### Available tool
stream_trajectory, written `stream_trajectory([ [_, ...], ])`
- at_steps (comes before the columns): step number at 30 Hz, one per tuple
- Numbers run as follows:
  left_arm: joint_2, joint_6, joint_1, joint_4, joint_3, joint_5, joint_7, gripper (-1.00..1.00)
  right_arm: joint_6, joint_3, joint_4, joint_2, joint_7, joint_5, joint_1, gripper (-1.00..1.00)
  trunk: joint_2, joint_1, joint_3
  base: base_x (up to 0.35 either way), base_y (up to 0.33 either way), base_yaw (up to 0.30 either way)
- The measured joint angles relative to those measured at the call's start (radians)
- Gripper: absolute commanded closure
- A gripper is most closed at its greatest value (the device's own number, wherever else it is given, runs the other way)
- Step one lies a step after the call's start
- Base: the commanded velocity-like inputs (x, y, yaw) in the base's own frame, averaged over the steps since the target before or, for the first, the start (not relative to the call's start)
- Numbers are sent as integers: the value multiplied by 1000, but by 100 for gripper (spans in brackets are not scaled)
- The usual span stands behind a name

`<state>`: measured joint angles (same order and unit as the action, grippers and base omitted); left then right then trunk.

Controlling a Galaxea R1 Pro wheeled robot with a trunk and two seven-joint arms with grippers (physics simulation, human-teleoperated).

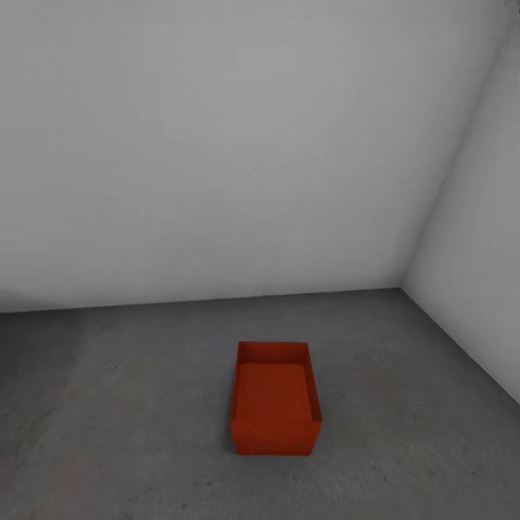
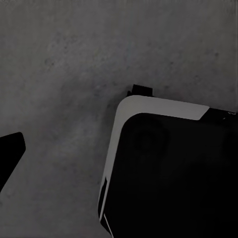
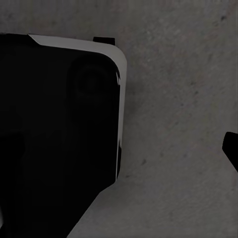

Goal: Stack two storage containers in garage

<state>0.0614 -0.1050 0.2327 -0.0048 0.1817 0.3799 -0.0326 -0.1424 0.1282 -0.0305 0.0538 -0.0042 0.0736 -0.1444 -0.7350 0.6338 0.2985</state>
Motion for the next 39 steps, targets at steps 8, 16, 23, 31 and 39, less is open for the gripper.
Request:
stream_trajectory([
  [8, 0, 0, 0, 0, 0, 0, 0, -100, 0, 0, 0, 0, 0, 0, 0, -100, 0, 0, -13, 0, 0, 0],
  [16, 0, 0, 0, 0, 0, 0, 0, -100, 0, 0, 0, 1, 0, 0, 0, -100, 0, 0, -26, 0, 0, 0],
  [23, 0, 0, 0, 0, 0, 0, 0, -100, 0, 0, 0, 1, 0, 0, 0, -100, 0, 0, -38, 0, 0, 0],
  [31, 0, 0, 0, 0, 0, 0, 0, -100, 0, 0, 0, 2, 0, 0, 0, -100, 0, 0, -51, 0, 0, 0],
  [39, 0, 0, 0, 0, 0, 0, 0, -100, 0, 1, 0, 0, 0, 0, 0, -100, 0, 0, -64, 0, 0, 0],
])
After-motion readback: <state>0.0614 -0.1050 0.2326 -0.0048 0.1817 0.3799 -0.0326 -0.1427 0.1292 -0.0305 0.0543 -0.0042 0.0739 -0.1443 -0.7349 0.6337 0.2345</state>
